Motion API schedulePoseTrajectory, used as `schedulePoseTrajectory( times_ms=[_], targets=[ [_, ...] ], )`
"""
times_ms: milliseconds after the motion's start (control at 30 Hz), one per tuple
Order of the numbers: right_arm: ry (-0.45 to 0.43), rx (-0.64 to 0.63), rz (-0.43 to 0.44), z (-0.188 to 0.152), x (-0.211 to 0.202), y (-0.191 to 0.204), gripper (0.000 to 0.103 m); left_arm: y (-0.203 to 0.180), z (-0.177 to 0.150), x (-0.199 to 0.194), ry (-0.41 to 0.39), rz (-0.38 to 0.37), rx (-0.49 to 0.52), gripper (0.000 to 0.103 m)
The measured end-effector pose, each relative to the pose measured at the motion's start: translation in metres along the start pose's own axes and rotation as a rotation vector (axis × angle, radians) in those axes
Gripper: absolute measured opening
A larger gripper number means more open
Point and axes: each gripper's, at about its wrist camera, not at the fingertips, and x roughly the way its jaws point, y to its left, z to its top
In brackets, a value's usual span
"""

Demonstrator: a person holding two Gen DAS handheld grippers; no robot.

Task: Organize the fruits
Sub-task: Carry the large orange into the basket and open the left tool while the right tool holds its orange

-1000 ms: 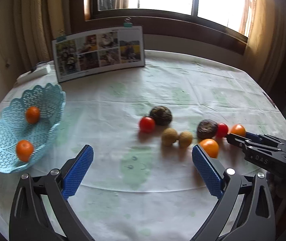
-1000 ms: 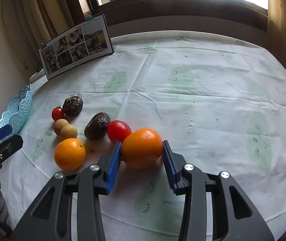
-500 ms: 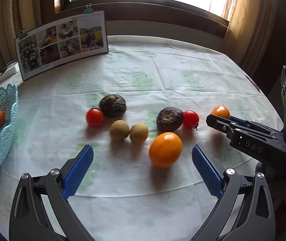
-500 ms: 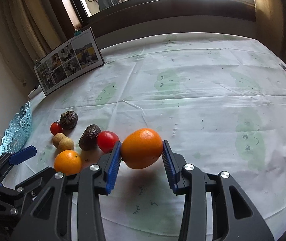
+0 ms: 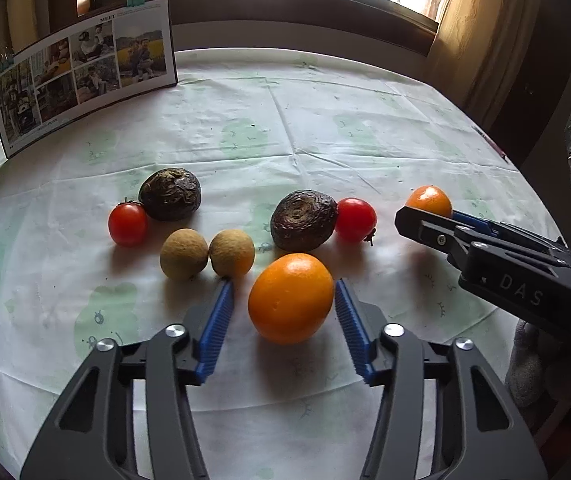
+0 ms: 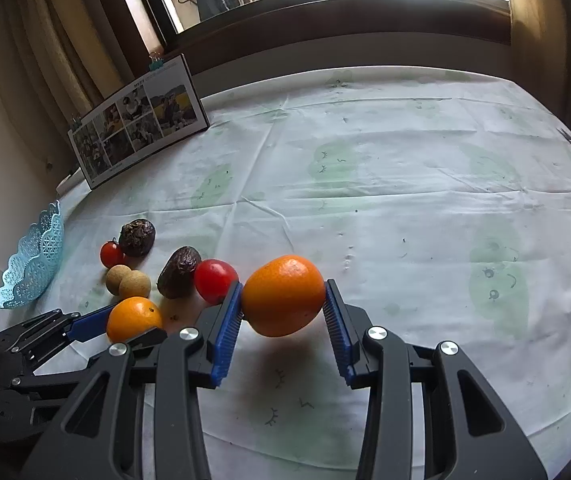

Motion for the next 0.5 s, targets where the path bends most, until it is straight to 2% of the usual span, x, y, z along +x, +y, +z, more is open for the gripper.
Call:
schedulePoseTrajectory(
  times_ms=[33, 133, 367, 500],
  targets=[
    [0.001, -0.004, -0.002, 0.000, 0.000, 0.001, 0.041, 0.001, -0.001, -0.001, 0.000, -0.018, -0.005, 0.041],
    [0.003, -0.009, -0.005, -0.001, 0.001, 0.002, 0.041, 0.003, -0.003, -0.004, -0.001, -0.023, -0.011, 0.041],
    [0.004, -0.013, -0.012, -0.001, 0.002, 0.003, 0.041, 0.006, -0.009, -0.020, -0.037, 0.016, -0.001, 0.041],
    [0.004, -0.011, -0.010, -0.001, 0.002, 0.003, 0.041, 0.017, -0.008, -0.029, -0.060, 0.042, -0.027, 0.041]
  ],
)
